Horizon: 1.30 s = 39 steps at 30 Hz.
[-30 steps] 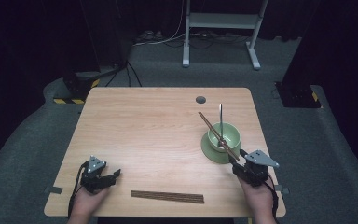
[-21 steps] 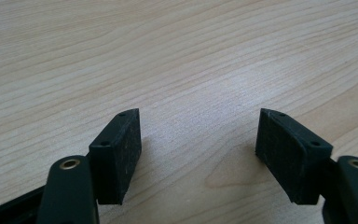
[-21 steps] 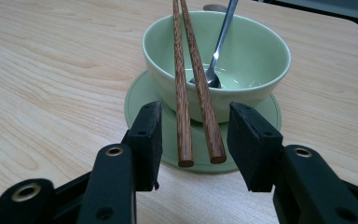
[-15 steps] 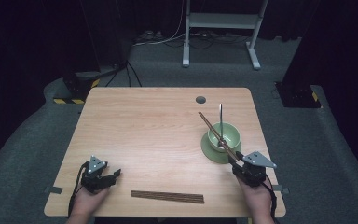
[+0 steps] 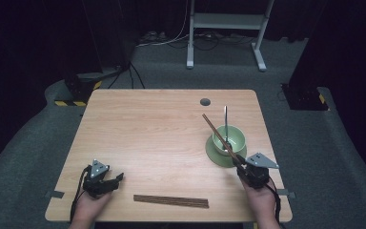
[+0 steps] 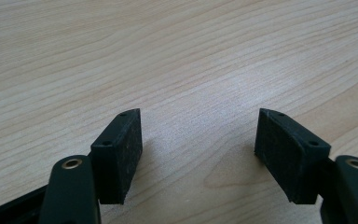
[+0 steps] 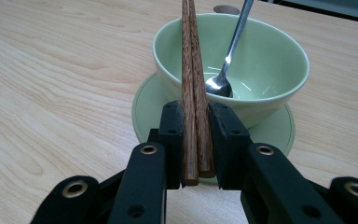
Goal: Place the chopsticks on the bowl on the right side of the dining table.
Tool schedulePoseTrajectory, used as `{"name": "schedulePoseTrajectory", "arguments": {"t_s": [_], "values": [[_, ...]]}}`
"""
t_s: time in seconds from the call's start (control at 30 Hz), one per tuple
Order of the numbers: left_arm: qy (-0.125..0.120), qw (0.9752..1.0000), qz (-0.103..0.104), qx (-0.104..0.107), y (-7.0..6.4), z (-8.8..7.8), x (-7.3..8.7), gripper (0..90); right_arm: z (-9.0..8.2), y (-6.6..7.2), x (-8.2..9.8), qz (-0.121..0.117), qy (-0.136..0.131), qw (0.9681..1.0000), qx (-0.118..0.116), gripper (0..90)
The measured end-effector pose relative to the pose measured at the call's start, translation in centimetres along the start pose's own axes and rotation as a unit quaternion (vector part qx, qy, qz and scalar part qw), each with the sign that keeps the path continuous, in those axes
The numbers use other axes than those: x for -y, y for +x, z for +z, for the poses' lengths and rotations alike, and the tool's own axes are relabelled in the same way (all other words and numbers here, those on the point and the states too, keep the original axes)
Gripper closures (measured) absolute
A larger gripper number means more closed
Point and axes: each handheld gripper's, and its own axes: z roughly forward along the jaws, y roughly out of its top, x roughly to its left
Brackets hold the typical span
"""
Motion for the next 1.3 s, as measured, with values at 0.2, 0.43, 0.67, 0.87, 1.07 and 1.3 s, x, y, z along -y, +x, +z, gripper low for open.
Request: {"name": "schedulePoseTrajectory", "arguments": {"t_s": [0.2,0.43,0.67,0.87,1.07,1.3], "values": [[0.001,1.0000,-0.003,0.002,0.09,0.02,-0.01,31.8,-0.15,-0.03,-0.10,0.000,0.000,1.0000,-0.002,76.1],[0.001,1.0000,-0.004,0.002,0.11,0.02,-0.01,31.9,-0.23,0.03,0.11,0.002,0.004,0.9999,-0.011,76.0],[0.000,1.0000,-0.002,0.004,0.05,-0.05,0.05,31.8,-0.25,-0.12,-0.06,0.007,0.005,0.9998,-0.017,76.0],[0.001,1.0000,0.000,0.005,0.06,-0.05,0.03,31.8,-0.18,0.08,0.05,0.003,0.007,0.9998,-0.020,75.8],[0.003,0.9999,-0.002,0.009,0.10,0.04,-0.04,31.1,-0.19,0.05,0.05,0.001,0.006,0.9999,-0.011,70.0],[0.012,0.9995,0.006,0.028,0.15,0.46,-0.41,23.3,-0.35,0.04,-0.07,0.001,0.008,0.9999,0.009,66.3]]}}
